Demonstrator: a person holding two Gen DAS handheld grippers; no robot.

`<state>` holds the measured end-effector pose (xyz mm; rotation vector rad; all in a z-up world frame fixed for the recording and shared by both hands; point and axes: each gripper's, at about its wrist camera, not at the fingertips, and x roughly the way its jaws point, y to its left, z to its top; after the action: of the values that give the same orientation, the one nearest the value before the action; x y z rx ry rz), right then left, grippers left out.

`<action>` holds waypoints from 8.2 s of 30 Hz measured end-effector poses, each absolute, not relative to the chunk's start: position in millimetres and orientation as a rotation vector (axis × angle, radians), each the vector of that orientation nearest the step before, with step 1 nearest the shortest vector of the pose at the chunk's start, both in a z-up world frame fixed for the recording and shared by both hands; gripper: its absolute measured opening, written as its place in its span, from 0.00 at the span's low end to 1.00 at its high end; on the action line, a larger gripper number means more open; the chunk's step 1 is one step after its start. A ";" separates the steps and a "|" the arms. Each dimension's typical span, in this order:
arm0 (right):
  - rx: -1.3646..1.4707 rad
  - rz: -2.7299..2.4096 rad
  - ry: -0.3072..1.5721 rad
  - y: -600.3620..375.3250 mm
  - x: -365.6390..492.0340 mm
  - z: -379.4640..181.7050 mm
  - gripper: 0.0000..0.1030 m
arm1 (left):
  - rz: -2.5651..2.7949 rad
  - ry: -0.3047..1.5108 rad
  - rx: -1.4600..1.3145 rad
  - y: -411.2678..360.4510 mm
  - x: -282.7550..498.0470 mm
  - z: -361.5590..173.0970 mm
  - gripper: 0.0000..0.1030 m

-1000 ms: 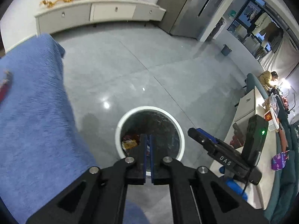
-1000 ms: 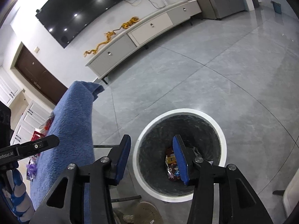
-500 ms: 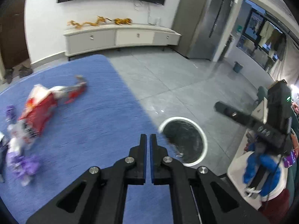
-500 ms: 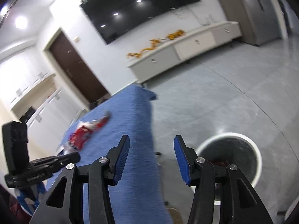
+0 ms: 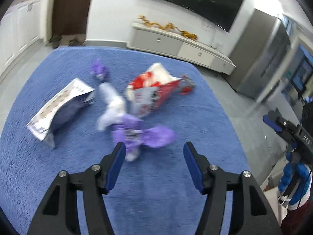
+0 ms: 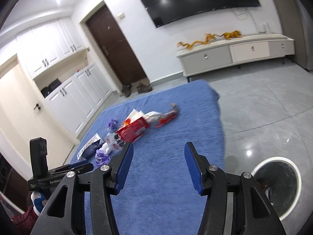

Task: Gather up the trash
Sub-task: 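Move both open grippers back to the trash on the rug, then grasp the purple wrapper with the left gripper while the right grasps the red-white bag, then carry the purple wrapper and red-white bag with both grippers over the bin, then open both grippers to drop the wrapper and bag into the bin, then move both open grippers back toward the remaining trash on the rug, then grasp the clear plastic bag with the left gripper while the right grasps the grey-red wrapper, then carry the clear bag and grey-red wrapper with both grippers over the bin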

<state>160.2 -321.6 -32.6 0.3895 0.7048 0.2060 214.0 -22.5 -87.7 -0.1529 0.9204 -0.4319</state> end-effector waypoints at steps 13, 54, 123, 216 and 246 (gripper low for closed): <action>0.483 0.266 0.842 -277.1 257.3 -81.0 0.54 | -0.379 0.993 -0.280 -10.9 252.4 -118.1 0.58; 0.828 0.338 0.952 -207.8 349.2 -152.8 0.22 | -0.428 0.962 -0.334 2.5 223.3 -145.6 0.35; 0.635 -0.359 0.761 -577.8 66.5 -167.1 0.45 | -0.887 1.090 0.141 -414.2 197.1 -132.4 0.48; 0.445 0.200 0.759 -306.3 125.2 -78.3 0.17 | -0.491 0.769 0.015 -43.4 161.2 -83.3 0.27; 0.697 -0.157 0.726 -509.1 33.3 -158.9 0.17 | -0.815 0.837 0.370 -322.3 138.5 -83.1 0.27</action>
<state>33.3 -509.1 -158.9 0.6967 0.7258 -0.1569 138.5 -322.3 -83.1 0.3705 0.8365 -0.8151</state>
